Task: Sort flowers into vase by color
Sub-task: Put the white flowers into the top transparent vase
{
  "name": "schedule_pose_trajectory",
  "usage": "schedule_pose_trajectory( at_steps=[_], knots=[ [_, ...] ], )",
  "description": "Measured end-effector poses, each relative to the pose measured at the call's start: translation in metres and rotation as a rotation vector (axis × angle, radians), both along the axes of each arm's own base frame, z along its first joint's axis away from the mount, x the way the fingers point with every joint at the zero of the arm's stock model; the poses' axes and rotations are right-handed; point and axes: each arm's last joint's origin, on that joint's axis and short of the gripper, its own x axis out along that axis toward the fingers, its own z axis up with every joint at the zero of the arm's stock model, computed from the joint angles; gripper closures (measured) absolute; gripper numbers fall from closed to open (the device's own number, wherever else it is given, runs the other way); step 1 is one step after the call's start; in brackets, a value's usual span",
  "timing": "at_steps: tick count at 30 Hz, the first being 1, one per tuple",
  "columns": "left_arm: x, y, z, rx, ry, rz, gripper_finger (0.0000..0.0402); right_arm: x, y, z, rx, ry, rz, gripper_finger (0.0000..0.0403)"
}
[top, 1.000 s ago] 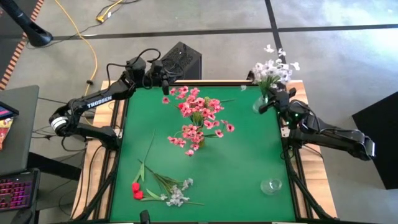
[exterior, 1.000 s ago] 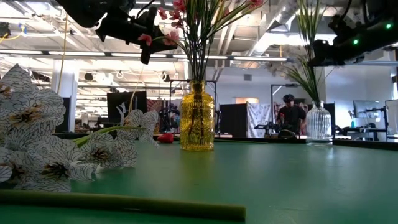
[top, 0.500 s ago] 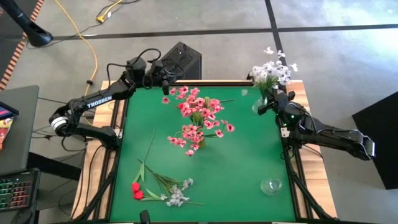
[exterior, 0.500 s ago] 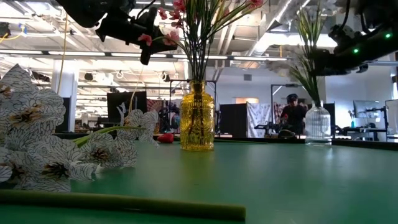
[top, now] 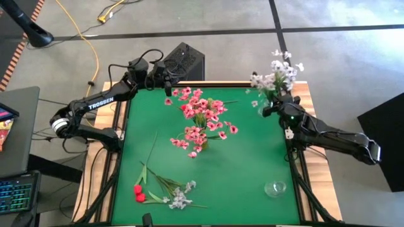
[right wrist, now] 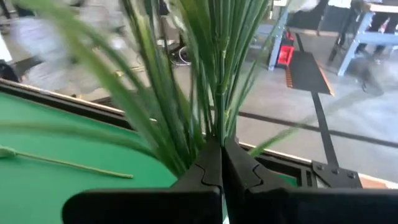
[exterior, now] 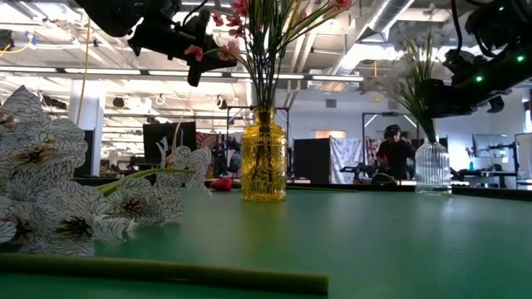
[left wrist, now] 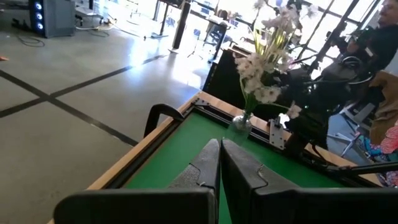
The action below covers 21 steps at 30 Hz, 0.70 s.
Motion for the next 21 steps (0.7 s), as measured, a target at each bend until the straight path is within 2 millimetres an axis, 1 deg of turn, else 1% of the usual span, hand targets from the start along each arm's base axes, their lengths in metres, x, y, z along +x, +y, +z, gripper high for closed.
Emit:
schedule_pose_trajectory(
  at_steps=[6, 14, 21],
  knots=[
    [0.0000, 0.0000, 0.0000, 0.000, 0.000, 0.000, 0.0401, -0.0019, -0.0026, -0.0004, 0.018, -0.038, -0.032, 0.0382],
    [0.0011, -0.0013, 0.0000, 0.000, 0.000, -0.007, 0.0401, -0.0055, -0.0048, -0.0079, 0.111, -0.077, -0.059, 0.0382],
    [0.0046, -0.0054, 0.0000, 0.002, 0.001, -0.025, 0.0401, -0.0054, -0.0052, -0.0090, 0.134, -0.077, -0.030, 0.0381]
  ],
)
